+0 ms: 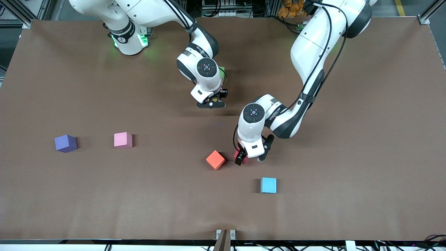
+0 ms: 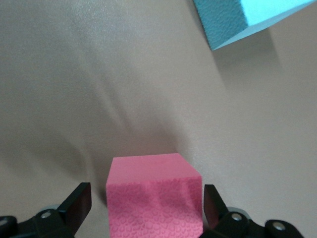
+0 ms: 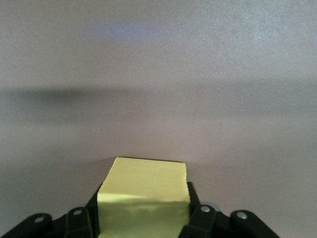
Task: Arrange blocks into number 1
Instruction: 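Grasp the pink cube with the right gripper while the left gripper lifts red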
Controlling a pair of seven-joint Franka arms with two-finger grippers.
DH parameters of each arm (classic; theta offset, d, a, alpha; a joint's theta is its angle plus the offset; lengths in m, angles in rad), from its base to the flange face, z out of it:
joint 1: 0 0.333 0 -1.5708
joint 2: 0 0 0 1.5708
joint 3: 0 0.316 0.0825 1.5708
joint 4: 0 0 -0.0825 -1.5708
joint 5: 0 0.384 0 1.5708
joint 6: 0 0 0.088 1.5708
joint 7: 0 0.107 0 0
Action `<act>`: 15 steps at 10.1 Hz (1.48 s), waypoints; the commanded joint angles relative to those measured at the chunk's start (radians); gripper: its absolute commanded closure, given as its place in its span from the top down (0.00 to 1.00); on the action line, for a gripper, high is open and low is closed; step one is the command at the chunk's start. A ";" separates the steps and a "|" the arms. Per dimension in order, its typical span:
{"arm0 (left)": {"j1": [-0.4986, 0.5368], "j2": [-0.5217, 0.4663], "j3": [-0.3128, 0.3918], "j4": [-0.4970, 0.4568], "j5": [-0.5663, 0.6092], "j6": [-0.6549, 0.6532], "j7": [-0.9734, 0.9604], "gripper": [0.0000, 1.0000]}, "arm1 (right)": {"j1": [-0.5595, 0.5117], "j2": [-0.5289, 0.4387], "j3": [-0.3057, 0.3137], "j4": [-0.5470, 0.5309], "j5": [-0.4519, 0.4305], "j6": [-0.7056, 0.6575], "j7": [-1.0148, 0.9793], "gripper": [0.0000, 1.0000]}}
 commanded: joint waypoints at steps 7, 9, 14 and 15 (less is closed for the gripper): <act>-0.008 -0.029 0.006 0.020 0.002 0.012 0.124 0.00 | -0.212 -0.204 -0.040 0.033 -0.001 -0.158 -0.063 1.00; -0.017 -0.066 -0.023 0.017 0.002 -0.040 0.168 0.00 | -0.321 -0.237 -0.064 0.031 -0.006 -0.199 -0.086 1.00; -0.152 -0.071 -0.094 0.014 0.042 -0.137 0.454 0.00 | -0.564 -0.217 -0.080 0.033 -0.030 -0.191 -0.218 1.00; -0.181 -0.060 -0.093 0.014 0.042 -0.135 0.519 0.00 | -0.584 -0.203 -0.104 0.031 -0.043 -0.191 -0.271 1.00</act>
